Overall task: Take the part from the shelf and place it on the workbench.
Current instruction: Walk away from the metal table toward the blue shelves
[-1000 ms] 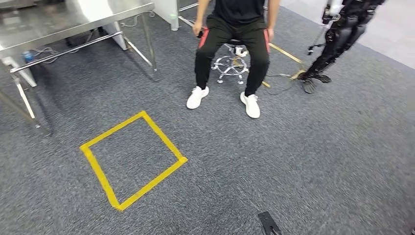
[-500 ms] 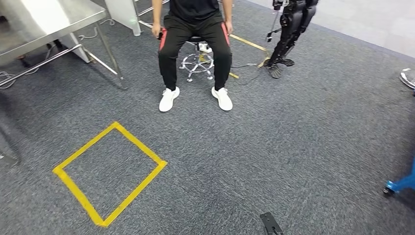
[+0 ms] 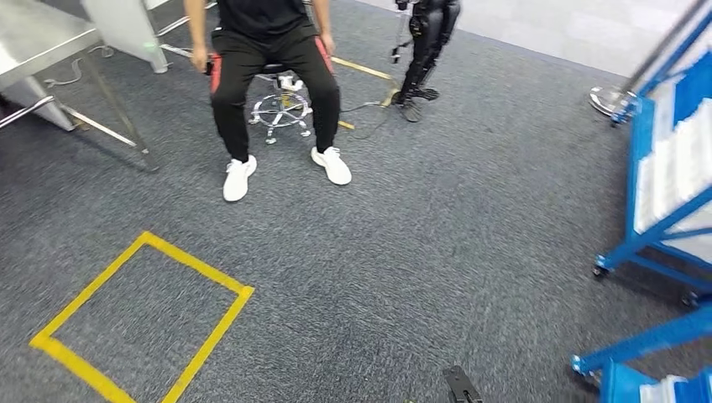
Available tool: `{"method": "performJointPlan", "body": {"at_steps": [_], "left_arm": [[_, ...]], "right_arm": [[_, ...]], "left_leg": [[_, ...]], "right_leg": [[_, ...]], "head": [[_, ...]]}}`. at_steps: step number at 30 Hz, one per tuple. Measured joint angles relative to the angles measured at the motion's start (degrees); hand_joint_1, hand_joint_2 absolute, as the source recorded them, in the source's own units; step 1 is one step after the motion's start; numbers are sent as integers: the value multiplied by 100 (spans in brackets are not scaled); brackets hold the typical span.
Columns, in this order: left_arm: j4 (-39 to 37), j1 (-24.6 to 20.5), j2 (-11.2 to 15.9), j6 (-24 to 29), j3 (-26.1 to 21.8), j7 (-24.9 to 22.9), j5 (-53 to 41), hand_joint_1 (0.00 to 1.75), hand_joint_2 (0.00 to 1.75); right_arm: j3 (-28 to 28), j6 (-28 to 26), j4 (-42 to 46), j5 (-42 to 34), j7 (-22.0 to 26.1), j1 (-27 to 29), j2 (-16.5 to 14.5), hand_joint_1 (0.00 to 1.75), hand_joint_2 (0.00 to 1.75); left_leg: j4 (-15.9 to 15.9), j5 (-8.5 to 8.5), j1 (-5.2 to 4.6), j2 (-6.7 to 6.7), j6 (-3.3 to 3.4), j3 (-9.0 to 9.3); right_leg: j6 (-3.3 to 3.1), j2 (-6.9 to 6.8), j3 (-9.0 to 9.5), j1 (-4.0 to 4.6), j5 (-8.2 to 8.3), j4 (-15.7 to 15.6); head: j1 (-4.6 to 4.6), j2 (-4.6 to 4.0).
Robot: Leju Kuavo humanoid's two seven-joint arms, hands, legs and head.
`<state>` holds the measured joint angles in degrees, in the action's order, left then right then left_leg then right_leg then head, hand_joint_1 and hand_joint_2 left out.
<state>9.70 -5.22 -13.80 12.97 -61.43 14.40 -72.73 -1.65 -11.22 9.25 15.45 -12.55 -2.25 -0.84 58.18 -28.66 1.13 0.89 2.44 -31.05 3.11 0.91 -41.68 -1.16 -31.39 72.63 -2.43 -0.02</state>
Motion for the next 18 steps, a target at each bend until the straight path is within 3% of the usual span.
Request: {"method": "performJointPlan", "body": {"at_steps": [1,2,4,6,7,9,10,12,13,15,16,17,18], "left_arm": [[0,2,1,1,-1,-5,2,0,0],[0,0,2,1,-1,-8,-3,0,0],[0,-9,-4,1,1,-7,-22,0,0],[0,-15,-11,0,2,11,-37,0,0],[0,-19,-13,-1,3,26,-37,0,0],[0,-29,-15,1,2,49,-29,0,0],[0,-36,-16,3,2,54,-23,0,0],[0,-41,-17,8,1,58,-14,0,0],[0,-37,-16,9,1,60,-14,0,0],[0,-20,-14,10,1,61,-15,0,0],[0,-11,-12,10,1,62,-19,0,0],[0,-5,-11,10,1,63,-25,0,0],[0,-2,-9,10,1,66,-32,0,0]], "right_arm": [[0,2,0,1,-12,5,1,0,0],[0,3,0,0,-27,14,1,0,0],[1,4,1,-3,-55,20,4,0,0],[1,1,2,-4,-69,-2,5,0,0],[1,-1,3,-1,-72,-12,4,0,0],[1,-2,3,16,-74,-8,2,0,0],[1,-1,2,27,-74,6,-6,0,0],[1,0,2,50,-74,19,-19,0,0],[1,1,2,57,-75,16,-28,0,0],[1,1,2,63,-84,3,-34,0,0],[1,1,1,63,-96,4,-38,0,0],[1,1,1,62,-109,9,-40,0,0],[1,1,0,60,-125,11,-45,0,0]], "left_leg": [[1,-2,-6,89,1,-2],[1,-4,-7,165,0,-2],[1,-14,-11,299,-16,14],[2,-39,-42,411,-63,41],[2,-50,-59,461,-91,57],[-16,-68,-66,563,-153,96],[5,-101,-54,525,-189,104],[304,-329,-27,263,-241,-5],[623,-517,-14,85,-255,-145],[1338,-845,-10,-76,-265,-488],[1534,-877,-6,-96,-273,-596],[1531,-793,2,-105,-280,-614],[1310,-606,18,-122,-286,-527]], "right_leg": [[17,-29,-51,-4,-34,149],[49,-53,23,-7,18,58],[104,-230,486,-3,264,-707],[73,-477,882,47,428,-1370],[37,-538,943,74,445,-1485],[-34,-432,924,93,457,-1499],[-65,-366,926,63,470,-1516],[-159,-237,953,-3,509,-1552],[-197,-173,948,-23,522,-1558],[-240,-36,936,-12,533,-1555],[-240,44,934,-8,532,-1551],[-239,127,934,-9,532,-1543],[-236,215,935,-15,531,-1527]], "head": [[0,0],[0,0],[-1,0],[4,0],[9,0],[17,0],[21,0],[31,0],[38,0],[44,0],[44,0],[44,0],[44,0]]}}
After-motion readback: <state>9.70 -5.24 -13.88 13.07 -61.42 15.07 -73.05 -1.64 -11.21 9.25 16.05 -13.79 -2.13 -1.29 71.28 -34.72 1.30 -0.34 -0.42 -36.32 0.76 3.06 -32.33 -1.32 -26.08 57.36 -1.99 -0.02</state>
